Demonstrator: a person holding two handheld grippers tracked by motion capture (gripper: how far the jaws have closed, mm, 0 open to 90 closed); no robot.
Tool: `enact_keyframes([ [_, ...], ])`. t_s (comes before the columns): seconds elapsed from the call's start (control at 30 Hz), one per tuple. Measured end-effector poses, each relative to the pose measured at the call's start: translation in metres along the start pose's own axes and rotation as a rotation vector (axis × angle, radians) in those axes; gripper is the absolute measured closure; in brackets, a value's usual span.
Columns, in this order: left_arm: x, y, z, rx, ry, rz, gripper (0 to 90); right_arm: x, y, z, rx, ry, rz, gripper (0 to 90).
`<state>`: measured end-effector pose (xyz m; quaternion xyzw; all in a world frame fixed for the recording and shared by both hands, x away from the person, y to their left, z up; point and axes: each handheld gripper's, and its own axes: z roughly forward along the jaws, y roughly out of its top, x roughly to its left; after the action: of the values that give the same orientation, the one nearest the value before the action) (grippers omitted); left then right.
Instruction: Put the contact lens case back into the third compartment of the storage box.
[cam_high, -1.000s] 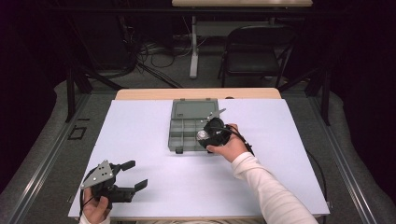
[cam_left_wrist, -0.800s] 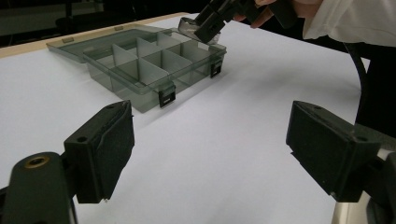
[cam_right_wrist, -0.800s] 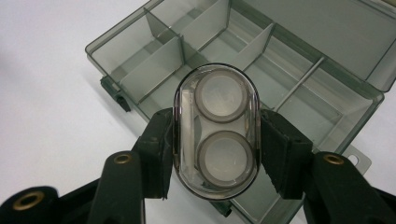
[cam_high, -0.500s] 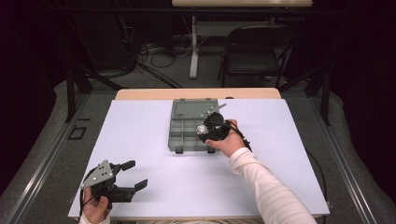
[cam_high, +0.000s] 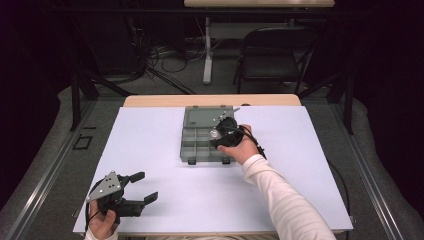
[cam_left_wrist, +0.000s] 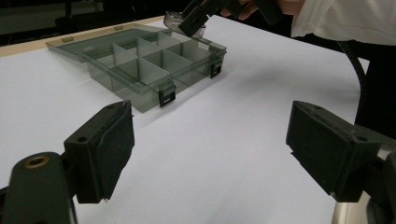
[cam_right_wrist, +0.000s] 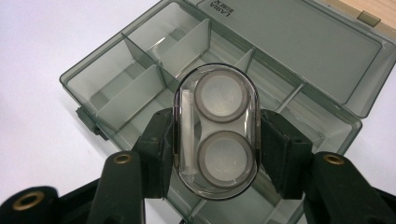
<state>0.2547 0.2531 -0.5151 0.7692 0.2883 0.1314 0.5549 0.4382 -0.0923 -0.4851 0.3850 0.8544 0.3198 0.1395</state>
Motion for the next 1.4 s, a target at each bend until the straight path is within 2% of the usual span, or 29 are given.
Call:
enact_keyframes([
  [0.53,0.000,0.000,0.000,0.005,0.001,0.000,15.9,-0.005,0.006,0.012,-0.015,-0.009,0.028,48.7],
  [0.57,0.001,0.000,0.000,-0.001,-0.015,-0.001,15.9,-0.006,0.006,0.013,-0.022,-0.010,0.031,48.6],
  [0.63,0.000,0.000,0.000,0.005,0.002,0.000,15.9,-0.007,0.007,0.014,-0.026,-0.014,0.030,48.7],
  [0.9,0.001,0.000,0.000,0.003,-0.007,0.000,15.9,-0.011,0.009,0.020,-0.027,-0.026,0.040,48.7],
  [1.4,0.001,-0.001,0.000,0.004,0.003,-0.004,15.9,-0.017,0.014,0.033,-0.044,-0.035,0.071,48.7],
])
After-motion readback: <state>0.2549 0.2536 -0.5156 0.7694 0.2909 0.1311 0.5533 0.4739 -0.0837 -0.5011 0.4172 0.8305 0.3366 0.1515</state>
